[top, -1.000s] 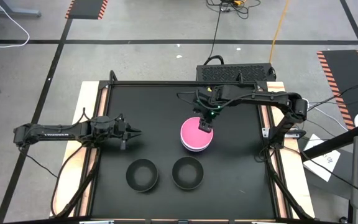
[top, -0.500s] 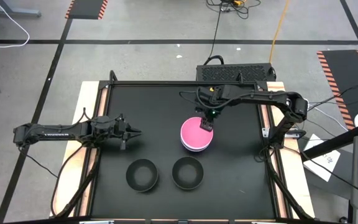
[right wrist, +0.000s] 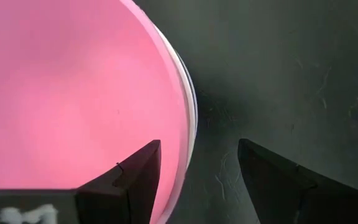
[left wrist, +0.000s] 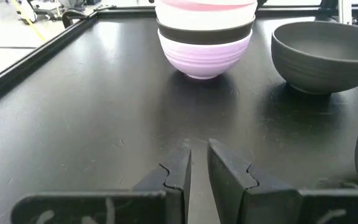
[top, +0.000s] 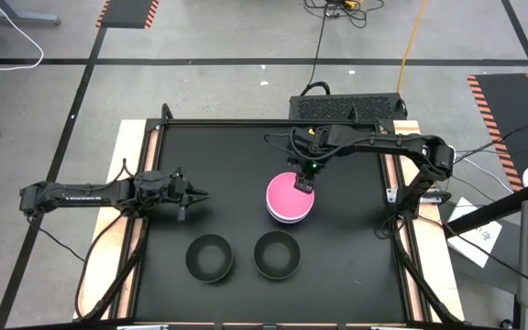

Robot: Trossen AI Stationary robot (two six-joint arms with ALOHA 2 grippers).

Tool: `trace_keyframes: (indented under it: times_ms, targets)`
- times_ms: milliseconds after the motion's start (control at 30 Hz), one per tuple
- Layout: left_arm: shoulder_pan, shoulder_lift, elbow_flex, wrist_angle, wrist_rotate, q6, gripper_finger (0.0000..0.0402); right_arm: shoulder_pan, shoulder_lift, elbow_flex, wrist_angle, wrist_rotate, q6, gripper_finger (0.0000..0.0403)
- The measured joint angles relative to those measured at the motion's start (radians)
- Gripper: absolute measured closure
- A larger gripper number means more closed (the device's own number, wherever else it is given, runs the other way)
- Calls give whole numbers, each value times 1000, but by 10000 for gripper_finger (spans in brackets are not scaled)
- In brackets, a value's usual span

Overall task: Nest bowls inside each other
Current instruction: Stack the pink bowl on top of the white bowl

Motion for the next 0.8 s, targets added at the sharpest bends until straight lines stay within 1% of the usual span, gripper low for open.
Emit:
trace_keyframes:
  times_ms: [267, 400, 467, 600, 800]
  targets:
    - [0, 0, 0, 10, -7, -2, 346, 0, 0, 0, 18, 0, -15, 204]
    - [0, 0, 0, 42, -8, -17, 346, 0, -3, 0, 21, -1, -16, 204]
    - [0, 0, 0, 83, -11, -40, 346, 0, -3, 0, 21, -1, -16, 204]
    - [0, 0, 0, 176, -55, -94, 346, 0, -3, 0, 21, -1, -15, 204]
    - [0, 0, 0, 262, -53, -129, 346, 0, -3, 0, 21, -1, -15, 204]
